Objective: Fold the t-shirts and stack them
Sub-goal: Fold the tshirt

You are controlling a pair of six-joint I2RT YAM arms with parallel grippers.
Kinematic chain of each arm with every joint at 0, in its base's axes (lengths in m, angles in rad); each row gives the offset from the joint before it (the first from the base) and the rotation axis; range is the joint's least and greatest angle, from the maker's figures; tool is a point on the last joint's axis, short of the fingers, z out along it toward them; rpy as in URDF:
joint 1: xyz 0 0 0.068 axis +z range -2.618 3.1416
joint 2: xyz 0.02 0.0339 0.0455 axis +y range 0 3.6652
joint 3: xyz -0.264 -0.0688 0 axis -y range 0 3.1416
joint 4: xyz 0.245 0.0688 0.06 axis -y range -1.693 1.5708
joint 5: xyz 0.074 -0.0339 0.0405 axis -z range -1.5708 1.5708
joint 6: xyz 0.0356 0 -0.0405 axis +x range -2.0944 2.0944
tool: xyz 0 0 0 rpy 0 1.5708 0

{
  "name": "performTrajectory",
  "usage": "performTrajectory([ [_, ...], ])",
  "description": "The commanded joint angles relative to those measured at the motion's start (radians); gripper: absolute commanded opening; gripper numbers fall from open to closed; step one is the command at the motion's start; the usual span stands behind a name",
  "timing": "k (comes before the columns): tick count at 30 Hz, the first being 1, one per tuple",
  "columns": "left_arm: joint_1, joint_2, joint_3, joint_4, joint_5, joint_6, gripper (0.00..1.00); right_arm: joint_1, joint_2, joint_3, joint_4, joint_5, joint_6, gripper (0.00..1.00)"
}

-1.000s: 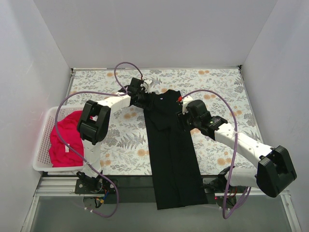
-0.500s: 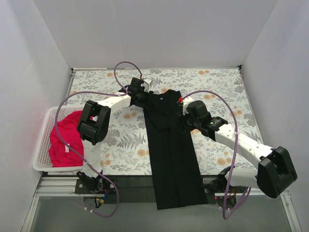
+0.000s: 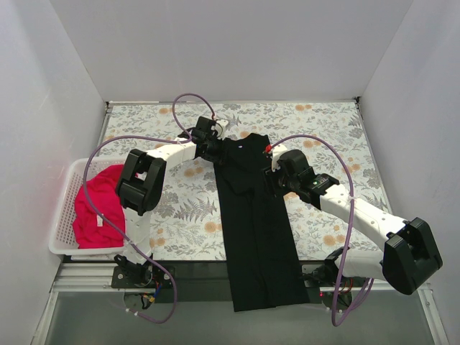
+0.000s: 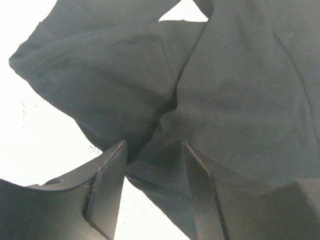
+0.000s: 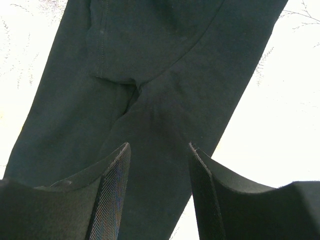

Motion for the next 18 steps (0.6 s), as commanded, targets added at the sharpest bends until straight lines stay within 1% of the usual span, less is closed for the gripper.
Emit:
performTrajectory([
  [1, -0.003, 0.007, 0.041, -0.048, -0.004, 0.014, 0.48, -0.005, -0.014, -0.003, 0.026, -0.012, 0.004, 0.56],
  [4, -0.003, 0.007, 0.048, -0.083, -0.001, 0.008, 0.45, -0.005, -0.013, -0.001, 0.026, -0.015, 0.004, 0.56],
  [7, -0.003, 0.0, 0.05, -0.115, 0.002, 0.007, 0.38, -0.005, -0.013, -0.003, 0.028, -0.017, 0.004, 0.56],
  [9, -0.003, -0.005, 0.056, -0.128, -0.007, 0.005, 0.29, -0.005, -0.016, -0.004, 0.028, -0.017, 0.004, 0.56],
  [11, -0.003, -0.008, 0.076, -0.146, -0.021, 0.005, 0.24, -0.005, -0.016, -0.004, 0.029, -0.018, 0.002, 0.56],
  [12, -0.003, -0.008, 0.084, -0.152, -0.024, 0.005, 0.19, -0.005, -0.017, -0.004, 0.028, -0.017, 0.004, 0.56],
  [16, -0.003, -0.002, 0.136, -0.203, -0.036, 0.005, 0.09, -0.005, -0.022, -0.006, 0.029, -0.017, 0.002, 0.55],
  [18, -0.004, 0.003, 0.17, -0.226, -0.044, -0.002, 0.07, -0.005, -0.025, -0.007, 0.029, -0.013, 0.004, 0.56],
])
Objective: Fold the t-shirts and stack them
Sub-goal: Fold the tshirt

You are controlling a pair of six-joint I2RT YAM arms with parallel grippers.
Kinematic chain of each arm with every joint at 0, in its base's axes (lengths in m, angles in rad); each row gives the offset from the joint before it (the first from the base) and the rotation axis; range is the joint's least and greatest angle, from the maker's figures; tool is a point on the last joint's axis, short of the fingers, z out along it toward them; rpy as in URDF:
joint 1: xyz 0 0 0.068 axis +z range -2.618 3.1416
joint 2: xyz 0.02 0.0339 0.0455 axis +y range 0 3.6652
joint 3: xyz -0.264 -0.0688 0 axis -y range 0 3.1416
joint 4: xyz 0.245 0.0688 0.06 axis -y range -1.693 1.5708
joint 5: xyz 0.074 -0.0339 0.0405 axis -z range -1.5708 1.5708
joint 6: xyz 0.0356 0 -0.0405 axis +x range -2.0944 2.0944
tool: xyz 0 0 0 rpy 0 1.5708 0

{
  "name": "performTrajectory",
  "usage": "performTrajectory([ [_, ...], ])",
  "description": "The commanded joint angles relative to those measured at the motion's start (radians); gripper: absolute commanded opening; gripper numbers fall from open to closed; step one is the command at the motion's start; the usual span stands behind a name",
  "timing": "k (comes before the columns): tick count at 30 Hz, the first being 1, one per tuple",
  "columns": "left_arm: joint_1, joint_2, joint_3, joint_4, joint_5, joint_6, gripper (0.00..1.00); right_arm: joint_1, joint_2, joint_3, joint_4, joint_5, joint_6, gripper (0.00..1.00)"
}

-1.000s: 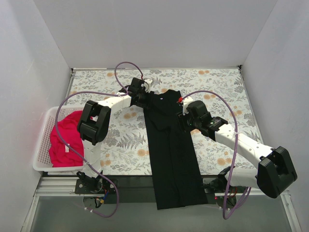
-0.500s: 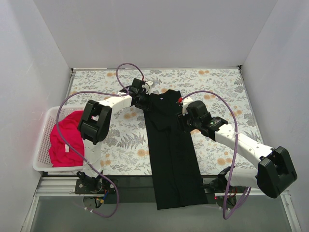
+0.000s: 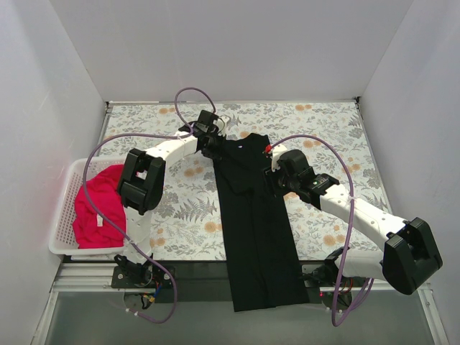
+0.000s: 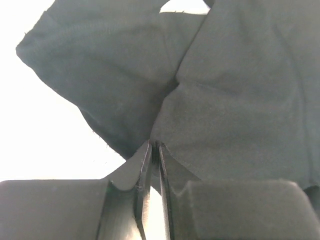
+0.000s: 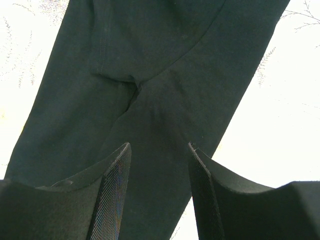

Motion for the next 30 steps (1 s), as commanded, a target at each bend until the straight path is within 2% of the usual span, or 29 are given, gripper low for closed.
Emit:
performTrajectory([
  [1, -0.003, -0.013, 0.072, -0.072, -0.03, 0.001, 0.07, -0.005, -0.027, -0.01, 0.029, -0.007, 0.002, 0.55],
  [6, -0.001, 0.019, 0.115, -0.163, -0.079, -0.027, 0.11, -0.005, -0.016, -0.014, 0.029, 0.0, 0.007, 0.56],
  [10, -0.001, 0.053, 0.114, -0.236, -0.136, -0.054, 0.22, -0.005, 0.001, -0.017, 0.029, -0.008, 0.015, 0.56],
  [13, -0.001, 0.076, 0.138, -0.262, -0.228, -0.1, 0.47, -0.005, 0.015, -0.02, 0.028, -0.013, 0.021, 0.56],
  [14, 0.0, 0.081, 0.154, -0.27, -0.24, -0.112, 0.6, -0.005, 0.027, -0.018, 0.029, -0.011, 0.022, 0.56],
  [17, -0.004, 0.06, 0.203, -0.291, -0.297, -0.184, 0.68, -0.005, 0.064, -0.015, 0.012, -0.01, 0.039, 0.55],
  [20, -0.029, 0.008, 0.215, -0.308, -0.361, -0.294, 0.66, -0.008, 0.091, -0.023, 0.003, -0.011, 0.065, 0.55],
  [23, -0.072, -0.048, 0.188, -0.322, -0.399, -0.37, 0.6, -0.014, 0.119, -0.032, 0.001, -0.042, 0.074, 0.54],
  [27, -0.121, -0.109, 0.079, -0.263, -0.363, -0.48, 0.41, -0.022, 0.148, -0.043, 0.001, -0.057, 0.093, 0.47],
  [28, -0.13, -0.118, 0.057, -0.221, -0.355, -0.484, 0.33, -0.025, 0.154, -0.046, 0.003, -0.059, 0.094, 0.46],
  [30, -0.147, -0.117, 0.016, -0.192, -0.343, -0.499, 0.3, -0.027, 0.173, -0.05, 0.011, -0.072, 0.099, 0.38],
])
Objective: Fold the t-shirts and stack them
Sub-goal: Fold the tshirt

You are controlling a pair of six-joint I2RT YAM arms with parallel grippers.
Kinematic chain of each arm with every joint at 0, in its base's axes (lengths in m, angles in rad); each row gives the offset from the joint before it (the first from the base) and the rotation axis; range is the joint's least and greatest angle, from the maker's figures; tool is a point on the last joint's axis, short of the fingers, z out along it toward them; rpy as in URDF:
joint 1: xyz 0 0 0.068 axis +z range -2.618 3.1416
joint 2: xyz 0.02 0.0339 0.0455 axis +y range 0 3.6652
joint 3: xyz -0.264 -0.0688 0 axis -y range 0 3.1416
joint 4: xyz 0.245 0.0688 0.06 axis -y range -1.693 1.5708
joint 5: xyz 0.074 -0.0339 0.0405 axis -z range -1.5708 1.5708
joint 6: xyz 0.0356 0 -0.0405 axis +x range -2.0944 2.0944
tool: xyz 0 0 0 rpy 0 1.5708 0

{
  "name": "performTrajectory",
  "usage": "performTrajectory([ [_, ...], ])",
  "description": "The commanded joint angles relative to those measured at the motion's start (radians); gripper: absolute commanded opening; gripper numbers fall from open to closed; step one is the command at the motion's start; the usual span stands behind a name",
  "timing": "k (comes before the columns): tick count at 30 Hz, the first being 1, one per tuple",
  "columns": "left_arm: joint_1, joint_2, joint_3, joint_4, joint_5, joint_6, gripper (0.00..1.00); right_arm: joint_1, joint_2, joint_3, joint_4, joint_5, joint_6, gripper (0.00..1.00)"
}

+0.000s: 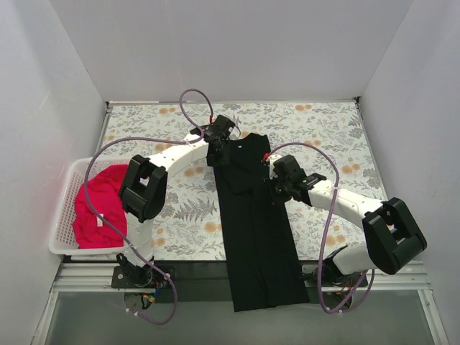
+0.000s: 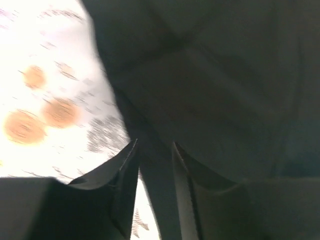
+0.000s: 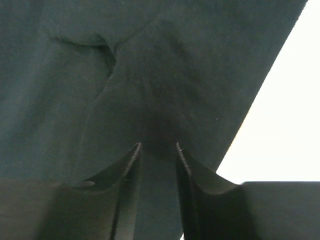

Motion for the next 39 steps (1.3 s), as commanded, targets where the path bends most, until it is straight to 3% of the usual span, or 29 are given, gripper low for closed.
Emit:
performTrajectory([
  [1, -0.027, -0.059, -0.059, 0.083, 0.018, -0.092, 0.28, -0.009, 0.022, -0.015, 0.014, -0.04, 0.028, 0.36],
  [5, -0.032, 0.013, -0.053, 0.121, 0.057, -0.102, 0.25, -0.014, 0.074, -0.025, 0.045, -0.074, 0.046, 0.28],
  [15, 0.034, 0.293, 0.194, 0.1, -0.051, -0.057, 0.24, -0.052, 0.258, 0.011, 0.171, -0.061, 0.069, 0.28],
  [24, 0.177, 0.58, 0.634, 0.095, -0.001, 0.005, 0.38, -0.127, 0.529, 0.312, 0.184, -0.044, 0.054, 0.33],
  [26, 0.196, 0.596, 0.665, 0.123, 0.009, 0.014, 0.41, -0.133, 0.555, 0.356, 0.166, -0.042, 0.038, 0.34],
  [32, 0.207, 0.478, 0.519, 0.219, 0.049, -0.003, 0.57, -0.133, 0.479, 0.381, 0.077, -0.007, -0.003, 0.41],
  [36, 0.206, 0.294, 0.401, 0.259, 0.072, -0.035, 0.75, -0.117, 0.35, 0.303, 0.063, -0.094, -0.003, 0.46],
  [39, 0.206, 0.159, 0.323, 0.258, 0.068, -0.058, 0.76, -0.065, 0.241, 0.245, 0.03, -0.12, -0.012, 0.46],
])
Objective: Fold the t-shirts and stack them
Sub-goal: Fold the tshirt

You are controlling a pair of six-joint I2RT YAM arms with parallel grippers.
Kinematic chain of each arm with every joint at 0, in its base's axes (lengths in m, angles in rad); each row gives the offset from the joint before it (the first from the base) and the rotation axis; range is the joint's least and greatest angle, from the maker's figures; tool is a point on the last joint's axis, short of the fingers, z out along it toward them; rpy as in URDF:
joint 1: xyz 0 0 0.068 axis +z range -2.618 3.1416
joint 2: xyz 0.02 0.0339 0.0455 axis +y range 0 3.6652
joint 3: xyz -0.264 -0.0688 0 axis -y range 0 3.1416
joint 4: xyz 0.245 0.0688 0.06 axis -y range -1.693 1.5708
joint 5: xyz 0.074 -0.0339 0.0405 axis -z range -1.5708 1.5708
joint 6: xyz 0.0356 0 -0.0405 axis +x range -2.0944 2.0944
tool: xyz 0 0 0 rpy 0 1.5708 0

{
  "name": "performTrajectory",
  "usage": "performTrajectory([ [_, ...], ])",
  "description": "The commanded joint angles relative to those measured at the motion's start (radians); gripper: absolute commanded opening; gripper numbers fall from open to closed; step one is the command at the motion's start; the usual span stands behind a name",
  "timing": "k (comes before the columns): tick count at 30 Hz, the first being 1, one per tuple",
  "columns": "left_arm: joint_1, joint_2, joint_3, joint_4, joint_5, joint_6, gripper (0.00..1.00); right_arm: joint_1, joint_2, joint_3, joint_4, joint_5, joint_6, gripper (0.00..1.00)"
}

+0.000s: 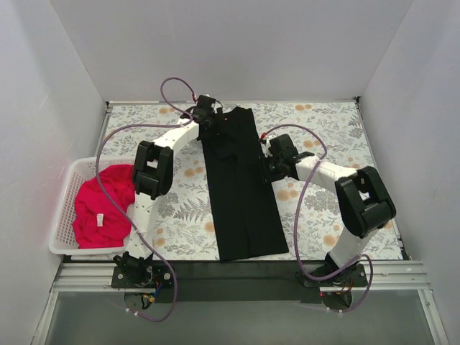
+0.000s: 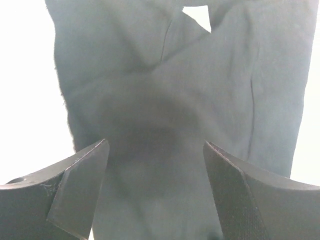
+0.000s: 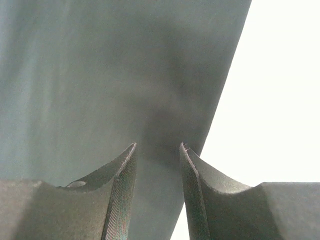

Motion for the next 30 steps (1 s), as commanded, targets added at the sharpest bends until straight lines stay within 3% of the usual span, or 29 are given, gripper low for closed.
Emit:
performTrajectory([
  [1, 0.008, -0.235, -0.068, -0.01, -0.015, -0.03, 0.76, 0.068, -0.141, -0.049, -0.076, -0.048, -0.029, 0.46],
  [5, -0.004, -0.427, -0.215, -0.028, -0.053, -0.059, 0.76, 0.16, -0.279, -0.138, -0.154, -0.076, -0.026, 0.42],
  [10, -0.04, -0.688, -0.503, -0.076, -0.066, -0.112, 0.76, 0.294, -0.384, -0.242, -0.182, -0.128, 0.031, 0.35],
  [17, -0.17, -0.985, -0.879, -0.14, -0.055, -0.217, 0.76, 0.435, -0.381, -0.319, -0.19, -0.171, 0.064, 0.25],
  [23, -0.282, -1.131, -1.134, -0.18, -0.01, -0.344, 0.75, 0.536, -0.315, -0.357, -0.194, -0.205, 0.074, 0.24],
  [30, -0.369, -1.208, -1.228, -0.234, 0.059, -0.49, 0.75, 0.624, -0.284, -0.279, -0.289, -0.13, 0.075, 0.24],
])
